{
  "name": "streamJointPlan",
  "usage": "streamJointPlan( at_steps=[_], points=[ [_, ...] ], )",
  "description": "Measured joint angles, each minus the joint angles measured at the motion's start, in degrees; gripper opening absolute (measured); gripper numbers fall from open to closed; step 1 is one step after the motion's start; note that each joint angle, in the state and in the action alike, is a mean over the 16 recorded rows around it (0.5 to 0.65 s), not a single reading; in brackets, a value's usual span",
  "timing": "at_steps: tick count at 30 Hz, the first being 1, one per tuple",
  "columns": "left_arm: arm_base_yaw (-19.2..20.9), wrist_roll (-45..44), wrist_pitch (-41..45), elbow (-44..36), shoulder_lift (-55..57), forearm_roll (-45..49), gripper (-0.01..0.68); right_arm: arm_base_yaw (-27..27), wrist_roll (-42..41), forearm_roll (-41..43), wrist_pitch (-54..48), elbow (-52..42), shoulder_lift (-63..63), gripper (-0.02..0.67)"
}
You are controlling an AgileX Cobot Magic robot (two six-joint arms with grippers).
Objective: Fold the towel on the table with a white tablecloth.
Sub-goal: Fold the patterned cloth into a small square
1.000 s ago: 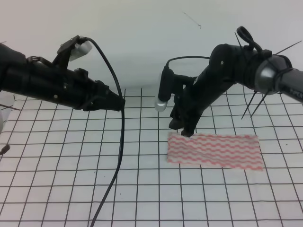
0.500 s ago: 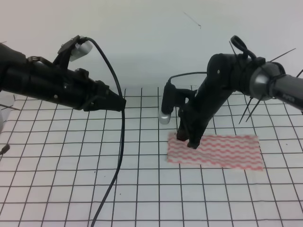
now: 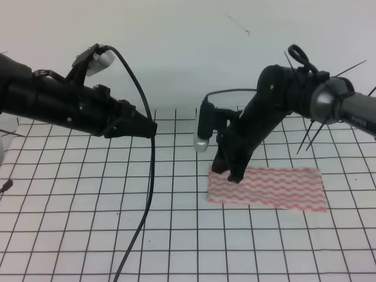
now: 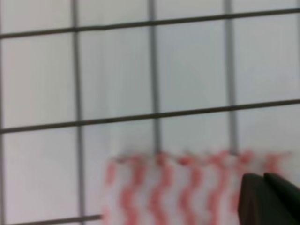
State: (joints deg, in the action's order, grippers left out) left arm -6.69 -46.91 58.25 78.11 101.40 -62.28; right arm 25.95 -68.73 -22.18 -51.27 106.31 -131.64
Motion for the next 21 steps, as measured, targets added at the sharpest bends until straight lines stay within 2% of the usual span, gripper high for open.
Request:
streamJointPlan(
  at_steps=[21],
  points=[
    [0.00, -0.22, 0.47, 0.00, -0.01, -0.70, -0.002, -0.78, 7.63, 8.53, -5.23, -0.05, -0.06, -0.001]
  ],
)
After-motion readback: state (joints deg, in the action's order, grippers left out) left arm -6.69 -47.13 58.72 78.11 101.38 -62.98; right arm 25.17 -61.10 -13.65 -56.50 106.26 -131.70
